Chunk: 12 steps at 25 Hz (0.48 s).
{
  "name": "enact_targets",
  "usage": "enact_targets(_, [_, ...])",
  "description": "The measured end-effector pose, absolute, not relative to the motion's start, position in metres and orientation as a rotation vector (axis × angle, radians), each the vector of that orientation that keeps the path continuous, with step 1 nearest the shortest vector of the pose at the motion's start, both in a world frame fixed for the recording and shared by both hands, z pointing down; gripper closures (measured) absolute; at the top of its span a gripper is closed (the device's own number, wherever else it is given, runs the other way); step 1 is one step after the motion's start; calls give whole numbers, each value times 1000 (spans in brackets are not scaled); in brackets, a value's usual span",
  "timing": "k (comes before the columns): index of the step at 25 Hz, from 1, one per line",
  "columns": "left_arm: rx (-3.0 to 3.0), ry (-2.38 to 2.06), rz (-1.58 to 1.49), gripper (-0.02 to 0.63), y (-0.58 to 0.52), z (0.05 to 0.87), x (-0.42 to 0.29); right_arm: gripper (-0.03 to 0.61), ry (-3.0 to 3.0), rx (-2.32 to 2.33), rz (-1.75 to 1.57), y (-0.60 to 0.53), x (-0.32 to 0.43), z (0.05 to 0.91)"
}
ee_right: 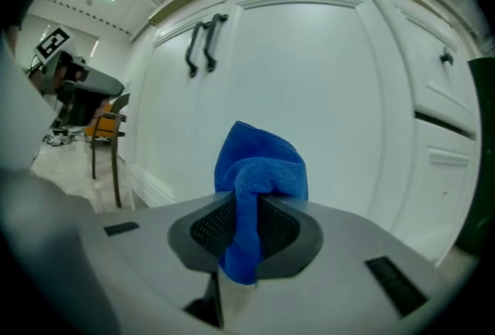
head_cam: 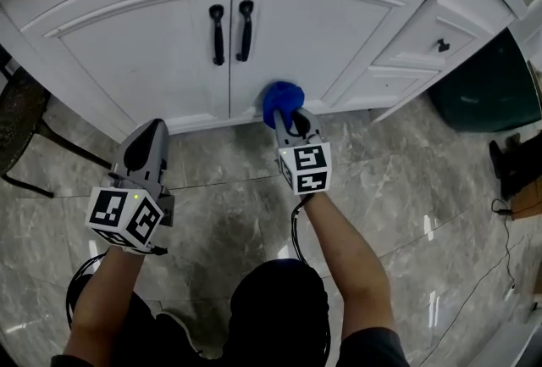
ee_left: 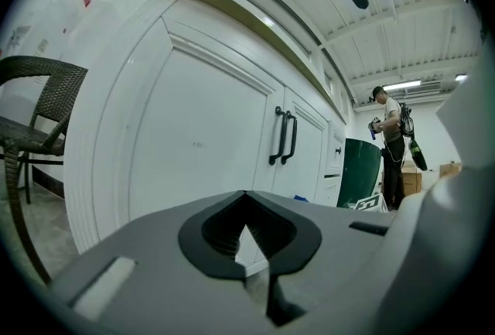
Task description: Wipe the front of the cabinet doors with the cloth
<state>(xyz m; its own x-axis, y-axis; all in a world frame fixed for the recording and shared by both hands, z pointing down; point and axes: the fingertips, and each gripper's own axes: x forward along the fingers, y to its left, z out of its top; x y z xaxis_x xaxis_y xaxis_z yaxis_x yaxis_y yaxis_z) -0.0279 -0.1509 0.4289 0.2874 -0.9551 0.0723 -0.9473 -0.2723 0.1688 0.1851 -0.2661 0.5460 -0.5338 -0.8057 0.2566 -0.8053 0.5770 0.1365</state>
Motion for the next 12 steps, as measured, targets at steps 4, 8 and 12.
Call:
enact_targets(4, [2333, -1793, -72, 614, -149, 434, -49, 526, -2584, 1100, 1, -239, 100, 575])
enact_targets(8, [2316, -1815, -82, 614, -147, 432, -61, 526, -2579, 1045, 24, -236, 72, 599])
enact_targets(12, [2327, -1816, -38, 614, -147, 440, -57, 526, -2567, 1076, 29, -252, 94, 606])
